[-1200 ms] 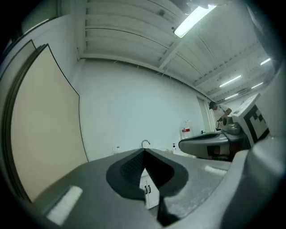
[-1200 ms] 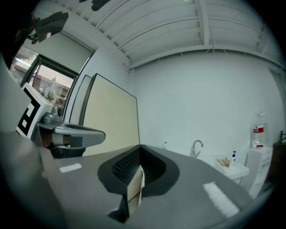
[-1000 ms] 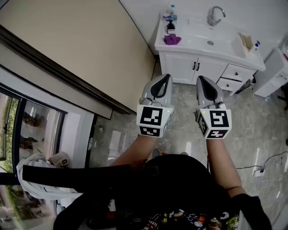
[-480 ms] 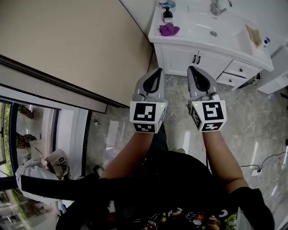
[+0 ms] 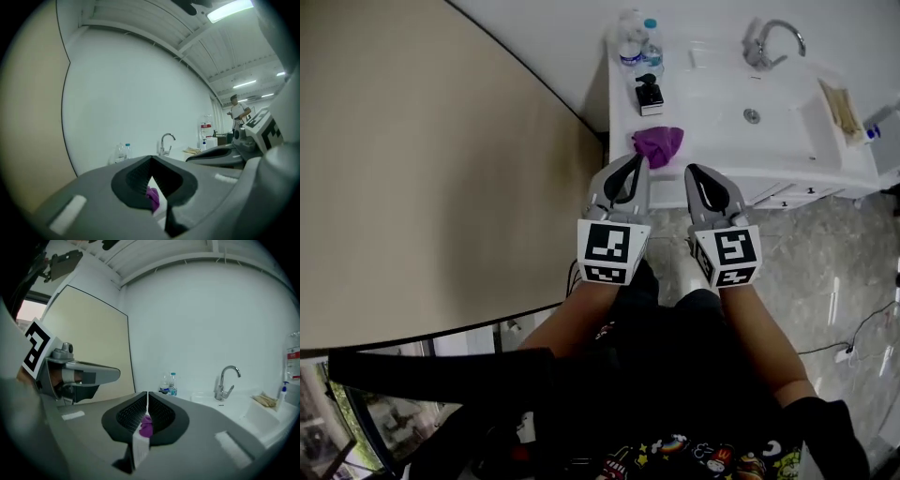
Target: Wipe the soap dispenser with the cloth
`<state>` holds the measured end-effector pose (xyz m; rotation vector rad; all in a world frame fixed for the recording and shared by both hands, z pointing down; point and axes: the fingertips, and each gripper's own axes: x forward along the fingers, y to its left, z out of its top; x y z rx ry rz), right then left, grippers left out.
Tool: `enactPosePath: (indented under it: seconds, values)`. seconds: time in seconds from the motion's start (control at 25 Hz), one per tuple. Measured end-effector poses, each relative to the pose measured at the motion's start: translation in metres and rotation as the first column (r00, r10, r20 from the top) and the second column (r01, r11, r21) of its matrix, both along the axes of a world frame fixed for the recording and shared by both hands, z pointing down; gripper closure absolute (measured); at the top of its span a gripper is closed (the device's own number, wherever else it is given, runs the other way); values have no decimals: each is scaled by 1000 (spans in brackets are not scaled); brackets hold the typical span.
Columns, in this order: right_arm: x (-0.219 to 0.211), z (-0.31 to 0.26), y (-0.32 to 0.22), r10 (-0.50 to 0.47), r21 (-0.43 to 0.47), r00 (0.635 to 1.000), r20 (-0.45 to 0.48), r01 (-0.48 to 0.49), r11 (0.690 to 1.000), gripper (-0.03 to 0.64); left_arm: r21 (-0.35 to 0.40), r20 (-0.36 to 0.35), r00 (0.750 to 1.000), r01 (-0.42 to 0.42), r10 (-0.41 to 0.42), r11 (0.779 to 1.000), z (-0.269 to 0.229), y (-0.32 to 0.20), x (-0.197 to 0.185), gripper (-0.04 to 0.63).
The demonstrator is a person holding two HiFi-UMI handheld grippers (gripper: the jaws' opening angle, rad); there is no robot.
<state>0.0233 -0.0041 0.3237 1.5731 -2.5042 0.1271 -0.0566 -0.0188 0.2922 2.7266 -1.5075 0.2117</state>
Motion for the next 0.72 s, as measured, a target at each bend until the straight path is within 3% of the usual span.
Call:
enactPosePath:
  seconds: [0.28, 0.48, 0.72]
  values:
    - [-14, 71, -84, -14, -188, 1000, -21, 10, 982, 486, -127, -34, 999, -33, 29, 991, 45, -76, -3, 595]
    - [-22, 127, -114, -85, -348, 996, -27, 70, 935, 415, -217, -14, 1000, 12, -15, 976, 70, -96, -8, 595]
    - [-27, 169, -139, -121, -455, 992, -38, 91, 886, 340, -270, -1, 998, 64, -67, 961, 86, -112, -16, 595]
